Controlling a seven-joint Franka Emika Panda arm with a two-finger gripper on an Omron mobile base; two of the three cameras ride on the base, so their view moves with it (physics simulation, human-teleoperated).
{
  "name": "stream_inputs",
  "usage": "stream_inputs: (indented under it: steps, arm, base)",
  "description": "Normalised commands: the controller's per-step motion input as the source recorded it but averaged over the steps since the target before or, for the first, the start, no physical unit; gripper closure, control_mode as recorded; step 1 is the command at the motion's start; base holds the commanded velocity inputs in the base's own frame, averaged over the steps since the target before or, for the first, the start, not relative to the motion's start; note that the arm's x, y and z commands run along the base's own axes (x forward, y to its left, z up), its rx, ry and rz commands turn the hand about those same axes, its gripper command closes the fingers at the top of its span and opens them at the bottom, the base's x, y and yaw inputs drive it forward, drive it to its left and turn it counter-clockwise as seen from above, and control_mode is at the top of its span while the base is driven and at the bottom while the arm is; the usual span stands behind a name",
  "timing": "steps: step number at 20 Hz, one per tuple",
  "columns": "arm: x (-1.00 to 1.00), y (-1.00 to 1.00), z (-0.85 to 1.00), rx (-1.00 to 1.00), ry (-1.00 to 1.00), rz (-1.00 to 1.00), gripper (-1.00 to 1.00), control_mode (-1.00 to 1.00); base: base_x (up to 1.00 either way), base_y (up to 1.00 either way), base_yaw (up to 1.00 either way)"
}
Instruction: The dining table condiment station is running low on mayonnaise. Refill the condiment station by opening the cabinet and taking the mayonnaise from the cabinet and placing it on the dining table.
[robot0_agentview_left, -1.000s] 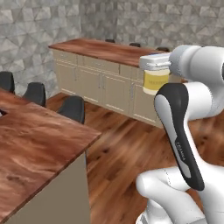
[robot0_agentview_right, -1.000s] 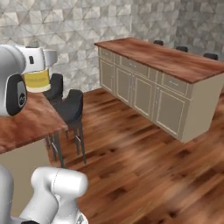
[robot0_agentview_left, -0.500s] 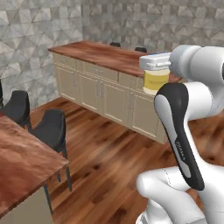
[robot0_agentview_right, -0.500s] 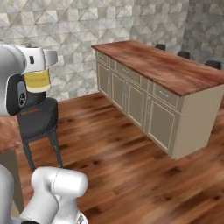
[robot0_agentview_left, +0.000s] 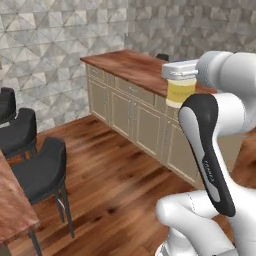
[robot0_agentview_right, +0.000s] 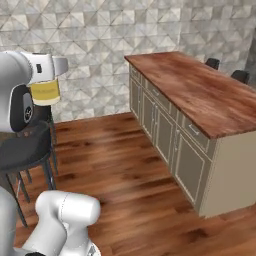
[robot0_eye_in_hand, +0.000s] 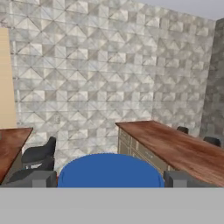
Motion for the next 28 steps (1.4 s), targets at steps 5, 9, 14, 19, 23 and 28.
stream_inputs:
  steps: [5,9,14,19,23,28]
  arm:
    - [0.00,0.00,0.00,0.00,0.00,0.00,1.00,1.00]
    - [0.00,0.00,0.00,0.00,0.00,0.00,1.00,1.00]
    - [0.00,0.00,0.00,0.00,0.00,0.00,1.00,1.00]
    - [0.00,0.00,0.00,0.00,0.00,0.00,1.00,1.00]
    - [0.00,0.00,0.00,0.00,0.00,0.00,1.00,1.00]
    - [0.00,0.00,0.00,0.00,0.00,0.00,1.00,1.00]
  base:
    - [1.00,-0.37,0.47]
    - [1.00,-0.26,0.50]
    - [1.00,-0.15,0.51]
    - [1.00,-0.52,0.49]
    - [1.00,-0.79,0.44]
    - [1.00,-0.62,0.43]
